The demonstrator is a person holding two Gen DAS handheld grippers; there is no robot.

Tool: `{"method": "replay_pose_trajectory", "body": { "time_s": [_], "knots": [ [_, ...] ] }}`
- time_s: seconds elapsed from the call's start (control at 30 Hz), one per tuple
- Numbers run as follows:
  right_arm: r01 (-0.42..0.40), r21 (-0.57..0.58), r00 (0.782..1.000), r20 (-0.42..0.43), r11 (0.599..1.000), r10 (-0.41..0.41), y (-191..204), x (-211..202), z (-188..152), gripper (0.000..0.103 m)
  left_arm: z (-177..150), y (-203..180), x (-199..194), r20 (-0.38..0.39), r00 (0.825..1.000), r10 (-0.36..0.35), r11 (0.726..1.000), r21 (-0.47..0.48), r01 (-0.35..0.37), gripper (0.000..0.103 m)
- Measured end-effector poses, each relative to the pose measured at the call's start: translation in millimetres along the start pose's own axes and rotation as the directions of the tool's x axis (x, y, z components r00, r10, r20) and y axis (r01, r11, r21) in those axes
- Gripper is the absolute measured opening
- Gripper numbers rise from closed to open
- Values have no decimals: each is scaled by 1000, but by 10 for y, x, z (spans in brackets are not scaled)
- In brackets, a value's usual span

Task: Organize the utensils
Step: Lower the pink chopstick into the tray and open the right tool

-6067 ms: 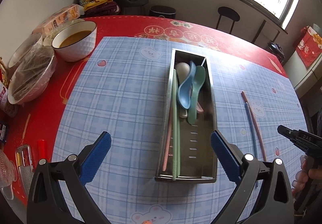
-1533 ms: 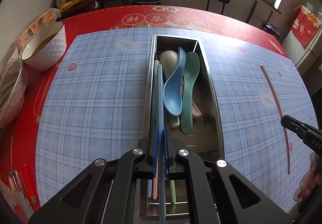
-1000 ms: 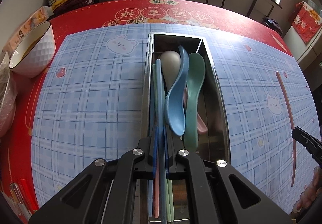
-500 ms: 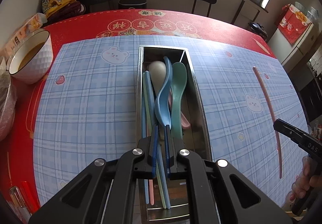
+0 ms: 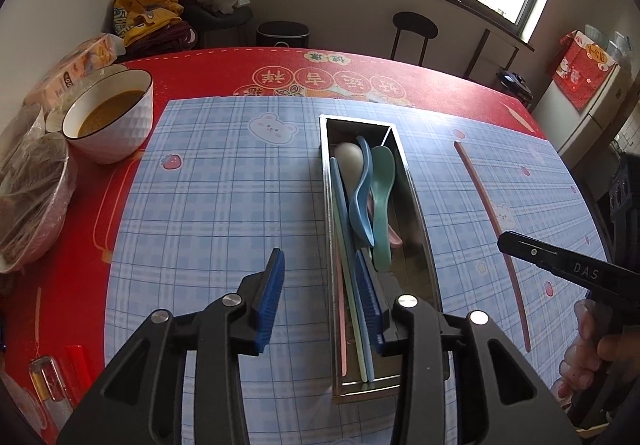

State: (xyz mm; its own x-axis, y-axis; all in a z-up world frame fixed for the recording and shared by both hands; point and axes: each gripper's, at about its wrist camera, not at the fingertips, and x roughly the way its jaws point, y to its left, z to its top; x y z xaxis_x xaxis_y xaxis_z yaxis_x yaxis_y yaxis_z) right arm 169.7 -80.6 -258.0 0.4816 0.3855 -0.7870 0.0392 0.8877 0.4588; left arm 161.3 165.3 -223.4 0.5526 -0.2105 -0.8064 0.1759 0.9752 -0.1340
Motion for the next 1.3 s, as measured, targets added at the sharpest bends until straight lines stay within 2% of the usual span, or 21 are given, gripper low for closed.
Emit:
{"method": "replay_pose_trajectory", "body": {
  "time_s": [0.2, 0.3, 0.37, 0.6, 0.93, 1.1, 1.3],
  "knots": [
    [-1, 40, 1000, -30, 999, 3, 341, 293, 30, 7, -55, 227, -127, 24, 1000, 8, 1000, -21, -7, 74],
    [-5, 57, 999, -49, 998, 8, 489, 443, 27, 7, -72, 339, -164, 37, 999, 6, 1000, -29, -5, 86],
    [-4, 57, 998, -58, 998, 7, 589, 532, 21, 7, -86, 409, -167, 39, 999, 9, 999, -35, -8, 89],
    [-12, 73, 997, -79, 997, 18, 825, 786, 18, 7, -105, 598, -177, 40, 999, 24, 998, -59, -21, 93],
    [5, 105, 994, -111, 994, 7, 865, 966, 21, 7, -75, 760, -242, 47, 997, 69, 995, -82, -65, 93],
    [0, 112, 990, -143, 994, 16, 837, 973, 26, 8, -37, 769, -278, 49, 995, 85, 993, -90, -81, 93],
    [6, 71, 991, -132, 997, 3, 790, 754, 86, 8, 68, 675, -389, 75, 993, 95, 993, -82, -88, 93]
  ]
}}
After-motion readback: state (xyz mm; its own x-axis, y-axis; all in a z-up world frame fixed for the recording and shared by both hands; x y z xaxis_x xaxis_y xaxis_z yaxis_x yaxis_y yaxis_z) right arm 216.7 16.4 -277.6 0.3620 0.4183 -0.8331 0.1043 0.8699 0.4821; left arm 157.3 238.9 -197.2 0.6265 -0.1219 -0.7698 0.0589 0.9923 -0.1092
